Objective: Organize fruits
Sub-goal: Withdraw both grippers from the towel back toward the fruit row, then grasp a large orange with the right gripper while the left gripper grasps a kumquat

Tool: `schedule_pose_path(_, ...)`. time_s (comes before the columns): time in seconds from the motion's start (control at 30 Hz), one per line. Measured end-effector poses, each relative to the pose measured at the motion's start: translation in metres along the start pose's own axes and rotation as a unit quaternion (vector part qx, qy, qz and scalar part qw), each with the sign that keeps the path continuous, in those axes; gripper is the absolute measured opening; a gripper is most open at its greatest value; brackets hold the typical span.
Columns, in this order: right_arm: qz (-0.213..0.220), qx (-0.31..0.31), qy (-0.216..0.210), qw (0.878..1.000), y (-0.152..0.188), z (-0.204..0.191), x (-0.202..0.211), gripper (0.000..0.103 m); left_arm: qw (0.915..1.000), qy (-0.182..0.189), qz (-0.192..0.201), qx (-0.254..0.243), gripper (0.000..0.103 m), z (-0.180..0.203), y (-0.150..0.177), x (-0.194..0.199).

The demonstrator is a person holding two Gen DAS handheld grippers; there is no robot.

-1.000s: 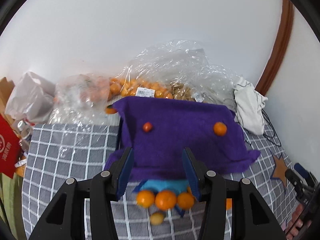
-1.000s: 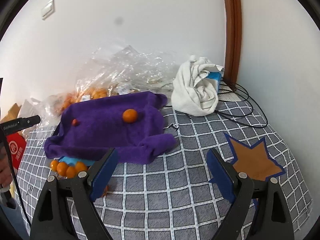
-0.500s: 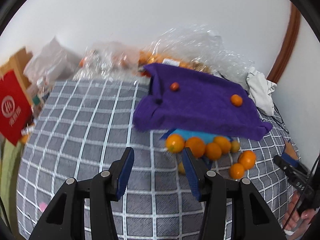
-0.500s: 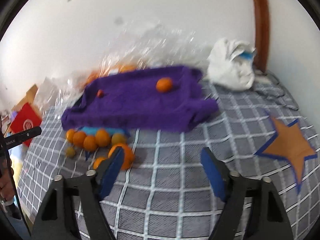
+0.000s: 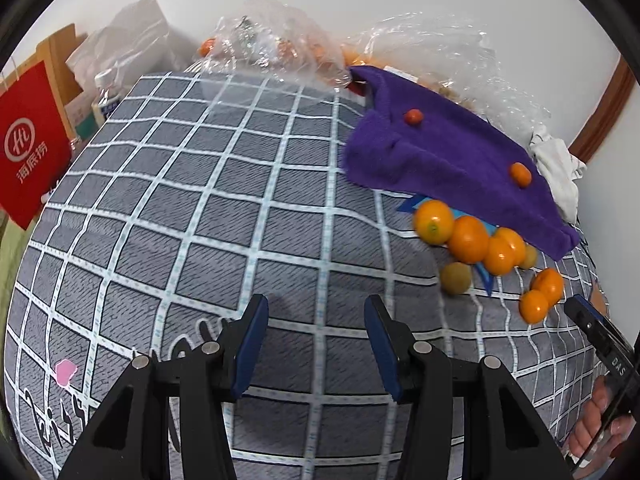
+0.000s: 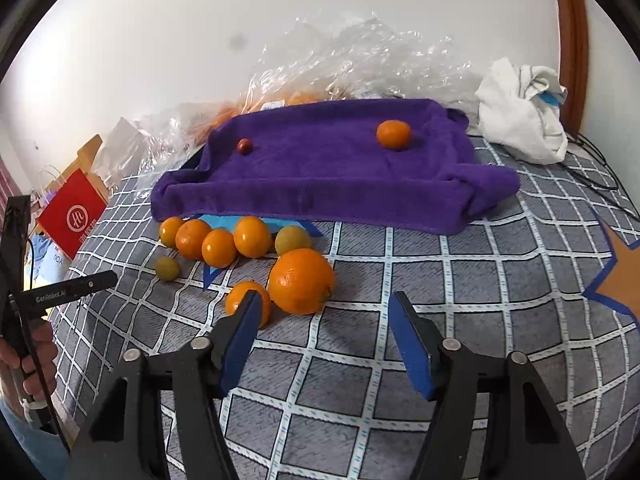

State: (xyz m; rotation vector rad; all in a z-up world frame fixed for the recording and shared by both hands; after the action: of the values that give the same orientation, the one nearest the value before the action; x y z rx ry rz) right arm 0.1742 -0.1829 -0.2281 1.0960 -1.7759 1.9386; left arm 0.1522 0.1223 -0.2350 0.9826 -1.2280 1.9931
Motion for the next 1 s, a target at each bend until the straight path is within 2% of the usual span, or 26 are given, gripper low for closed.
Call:
schedule_pose_path(0.3,-0.016,-0.006,-0.012,1.000,-0.005,-0.003,-0.021,0.060,0.9997,0.019,0.010,0.014,0.047,-0.019,-0.001,0.006)
schedule_pose_path(0.5,-0.022,-0.020,-0.040,0.999,-0.012,-0.007,-0.032,0.059,0.9996,0.022,0.007,0.015,0.047,-0.021,-0.002,0.007)
schedule_pose_path(0.6,-0.028,-0.037,-0.070,0.996,-0.014,-0.009,-0.037,0.059,0.9996,0.024,0.006,0.014,0.047,-0.020,-0.003,0.008)
schedule_pose_path(0.67,-0.026,-0.041,-0.078,0.996,-0.015,-0.010,-0.037,0.053,0.9995,0.029,0.007,0.014,0.047,-0.018,-0.002,0.008)
schedule_pose_path(0.7,-0.022,-0.041,-0.075,0.996,-0.016,-0.009,-0.036,0.045,0.9994,0.030,0.008,0.014,0.047,-0.017,-0.003,0.007)
schedule_pose_path(0.73,-0.022,-0.039,-0.072,0.996,-0.016,-0.009,-0.035,0.042,0.9994,0.030,0.008,0.015,0.047,-0.016,-0.002,0.007)
schedule_pose_path(0.87,-0.025,-0.048,-0.079,0.995,-0.012,-0.001,-0.030,0.042,0.9994,0.031,0.003,0.012,0.047,-0.011,0.001,0.004)
schedule_pose_path(1.0,-0.013,-0.053,-0.039,0.998,-0.007,0.020,-0.012,0.042,0.9995,0.031,0.002,0.001,0.047,-0.003,0.001,0.003)
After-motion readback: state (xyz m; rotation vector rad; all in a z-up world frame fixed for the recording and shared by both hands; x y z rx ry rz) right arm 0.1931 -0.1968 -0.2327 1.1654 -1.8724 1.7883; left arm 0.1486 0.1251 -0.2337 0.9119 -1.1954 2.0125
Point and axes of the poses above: each gripper's, at about its wrist camera, not at the fingertips, and x roughly against the way its jaws point, z to its right, y to its underside, the point moved 6 cm from there along -x, roughly the way its jaws point, and after that the axes turned 11 degrees about x, right-handed, at the moved point
